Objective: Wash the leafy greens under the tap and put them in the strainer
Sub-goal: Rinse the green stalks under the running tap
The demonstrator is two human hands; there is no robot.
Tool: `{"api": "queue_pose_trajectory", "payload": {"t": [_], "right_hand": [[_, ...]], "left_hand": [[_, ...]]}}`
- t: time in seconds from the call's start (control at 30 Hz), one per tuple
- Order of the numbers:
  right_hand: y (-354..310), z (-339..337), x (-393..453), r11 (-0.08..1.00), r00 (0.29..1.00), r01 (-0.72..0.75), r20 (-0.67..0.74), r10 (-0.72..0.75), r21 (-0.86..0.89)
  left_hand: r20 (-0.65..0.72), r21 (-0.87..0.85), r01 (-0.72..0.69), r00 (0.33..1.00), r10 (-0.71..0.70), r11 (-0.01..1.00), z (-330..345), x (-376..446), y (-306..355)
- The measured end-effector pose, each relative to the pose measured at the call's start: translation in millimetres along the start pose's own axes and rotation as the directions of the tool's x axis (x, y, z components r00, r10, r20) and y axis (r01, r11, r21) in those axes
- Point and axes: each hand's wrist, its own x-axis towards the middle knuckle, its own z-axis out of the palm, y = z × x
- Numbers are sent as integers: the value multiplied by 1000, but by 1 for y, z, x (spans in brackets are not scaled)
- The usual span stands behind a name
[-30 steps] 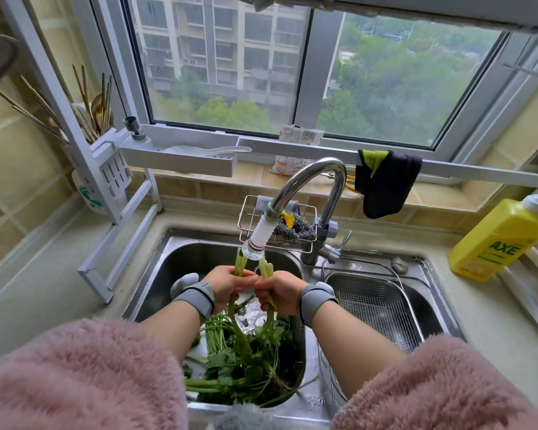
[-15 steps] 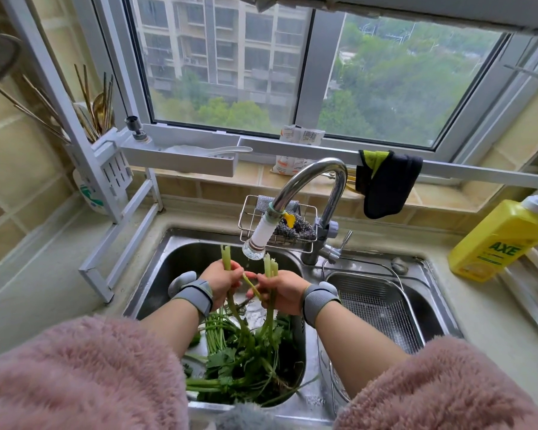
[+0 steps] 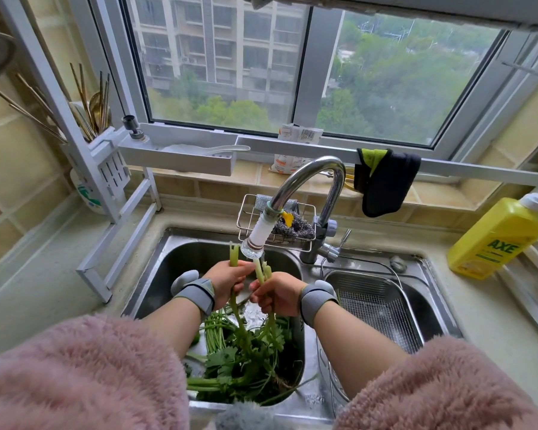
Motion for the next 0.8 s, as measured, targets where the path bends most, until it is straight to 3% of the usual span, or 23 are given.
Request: {"api": "queue_pose_trajectory", "payload": {"t": [0.13,0.3,0.43,0.67,0.8], "right_hand": [[-1,2,-2,999,997,-22,79,24,-29],[-4,-2,-4,998,987,-2,160,-9,68],[-5,-3,-2,996,993,48,103,-55,70],[-9,5,2,995,992,0,-126,-13,-103],[-15,4,-1,994,995,-95,3,96,-60]], "left_hand": [[53,10,15,998,-15,1000,4,-2,3],[-71,68,5,997,0,998,1,0,0],[-221,87,-20,975,39,996,0,3,1],[-238,206,-35,968,85,978,-8,0,3],[-158,212,-32,985,66,977,-7,-5,7]]}}
